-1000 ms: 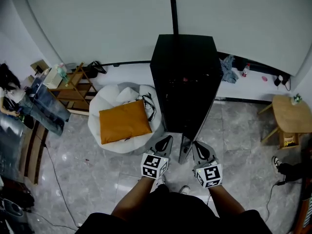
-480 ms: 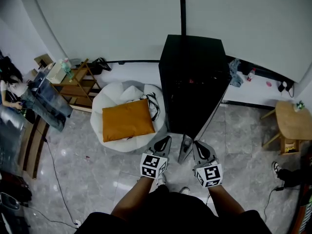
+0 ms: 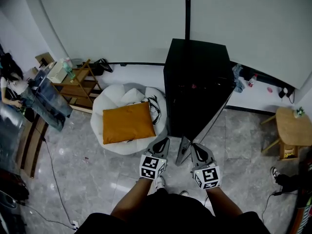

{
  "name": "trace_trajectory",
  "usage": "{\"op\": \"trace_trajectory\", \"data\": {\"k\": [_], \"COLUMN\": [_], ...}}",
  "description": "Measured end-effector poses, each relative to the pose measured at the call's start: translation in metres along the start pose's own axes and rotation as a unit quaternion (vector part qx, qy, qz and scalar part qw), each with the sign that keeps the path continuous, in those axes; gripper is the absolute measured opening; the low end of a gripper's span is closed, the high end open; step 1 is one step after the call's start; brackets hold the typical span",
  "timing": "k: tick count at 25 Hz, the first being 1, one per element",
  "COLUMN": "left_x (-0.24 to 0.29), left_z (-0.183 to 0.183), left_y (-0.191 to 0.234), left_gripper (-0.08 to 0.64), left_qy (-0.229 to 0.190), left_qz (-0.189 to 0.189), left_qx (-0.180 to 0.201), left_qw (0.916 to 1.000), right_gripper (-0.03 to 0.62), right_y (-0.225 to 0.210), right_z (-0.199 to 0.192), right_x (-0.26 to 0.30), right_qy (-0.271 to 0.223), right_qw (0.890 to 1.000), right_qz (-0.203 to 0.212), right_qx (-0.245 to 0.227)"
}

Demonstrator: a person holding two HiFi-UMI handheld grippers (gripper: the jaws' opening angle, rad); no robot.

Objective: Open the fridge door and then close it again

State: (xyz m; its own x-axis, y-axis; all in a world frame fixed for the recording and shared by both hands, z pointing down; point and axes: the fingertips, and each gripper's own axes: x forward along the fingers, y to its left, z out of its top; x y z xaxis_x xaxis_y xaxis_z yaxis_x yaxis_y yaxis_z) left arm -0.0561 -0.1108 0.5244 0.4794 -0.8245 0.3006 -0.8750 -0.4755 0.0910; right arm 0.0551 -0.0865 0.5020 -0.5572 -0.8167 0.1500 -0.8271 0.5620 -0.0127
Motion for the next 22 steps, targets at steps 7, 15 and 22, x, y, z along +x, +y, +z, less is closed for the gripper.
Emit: {"op": "trace_trajectory", "data": {"k": [7,15,22], "left_x": [0.004,0.008,0.012], "left_z": [-0.001,0.014,0.016], "left_y": [0.020,0.049,0.073], "left_gripper": [0.021,0.021,0.021], "left_qy": [0.002,-0.014,-0.013], "left_qz": [0.007,0.017,0.021], "left_qx": [-0.005,-0.009,0.007], "left_qw": [1.0000,0.9997,0.9997], "right_gripper": [0.017,0.017,0.017], "right_y": [0.006,0.011,0.016], "right_z": [0.004,0.007,0.010], "right_x": [0.020,0.044,0.069], "right_qy": [0.002,0.007,0.002], "right_qw": [1.000,1.000,1.000], "right_qz": [0.009,0.014,0.016], "right_qx": [-0.005,-0.012,-0.009]}}
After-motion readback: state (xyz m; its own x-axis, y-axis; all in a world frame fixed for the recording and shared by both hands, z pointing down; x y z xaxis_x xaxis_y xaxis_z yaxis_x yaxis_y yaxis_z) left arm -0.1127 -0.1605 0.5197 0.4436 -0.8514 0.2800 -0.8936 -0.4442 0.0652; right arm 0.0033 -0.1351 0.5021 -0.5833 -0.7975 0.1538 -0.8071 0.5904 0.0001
